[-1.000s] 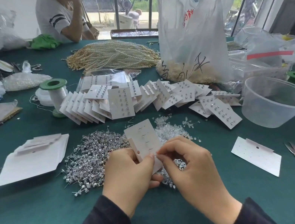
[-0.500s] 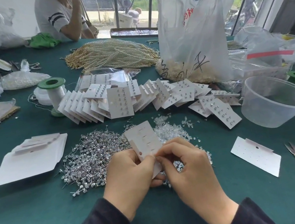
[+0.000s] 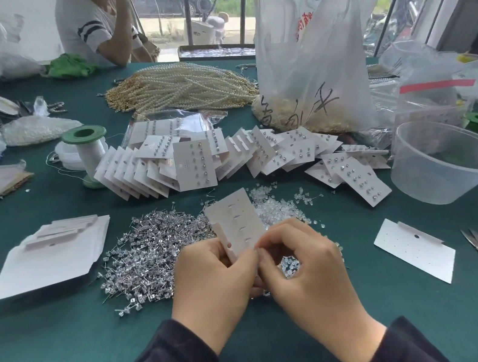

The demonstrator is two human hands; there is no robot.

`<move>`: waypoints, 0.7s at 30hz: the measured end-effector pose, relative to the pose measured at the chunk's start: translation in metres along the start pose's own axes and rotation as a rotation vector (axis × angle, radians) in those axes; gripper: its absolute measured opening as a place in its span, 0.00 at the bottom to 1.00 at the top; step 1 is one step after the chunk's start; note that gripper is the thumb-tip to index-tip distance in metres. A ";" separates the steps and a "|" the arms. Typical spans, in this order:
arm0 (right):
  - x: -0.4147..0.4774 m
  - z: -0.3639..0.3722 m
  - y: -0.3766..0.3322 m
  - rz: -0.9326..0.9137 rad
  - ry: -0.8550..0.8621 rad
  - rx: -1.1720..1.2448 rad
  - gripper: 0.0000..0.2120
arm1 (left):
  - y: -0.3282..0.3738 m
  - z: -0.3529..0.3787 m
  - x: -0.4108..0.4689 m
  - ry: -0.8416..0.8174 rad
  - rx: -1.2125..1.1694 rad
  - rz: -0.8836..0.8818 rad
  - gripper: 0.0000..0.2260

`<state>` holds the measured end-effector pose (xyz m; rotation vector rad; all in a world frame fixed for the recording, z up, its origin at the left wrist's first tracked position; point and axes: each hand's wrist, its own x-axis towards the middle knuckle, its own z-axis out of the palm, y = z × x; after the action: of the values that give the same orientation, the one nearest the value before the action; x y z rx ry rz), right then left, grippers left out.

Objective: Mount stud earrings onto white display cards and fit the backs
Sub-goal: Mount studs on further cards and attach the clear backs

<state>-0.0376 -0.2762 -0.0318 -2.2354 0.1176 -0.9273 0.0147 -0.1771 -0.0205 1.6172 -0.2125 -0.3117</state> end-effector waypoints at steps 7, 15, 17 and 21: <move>-0.001 0.000 -0.001 0.020 -0.045 0.003 0.04 | -0.004 -0.001 0.000 0.013 0.138 0.075 0.14; -0.003 -0.001 -0.001 -0.026 -0.069 0.003 0.04 | 0.003 -0.004 -0.002 0.032 0.270 0.171 0.15; -0.004 -0.003 -0.001 -0.054 -0.058 0.005 0.04 | 0.005 -0.005 -0.002 0.004 0.293 0.190 0.16; -0.006 -0.007 0.000 -0.062 -0.077 0.004 0.04 | 0.004 -0.005 -0.005 -0.027 0.275 0.217 0.15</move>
<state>-0.0463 -0.2780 -0.0315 -2.2790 0.0116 -0.8722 0.0117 -0.1714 -0.0156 1.8419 -0.4645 -0.1409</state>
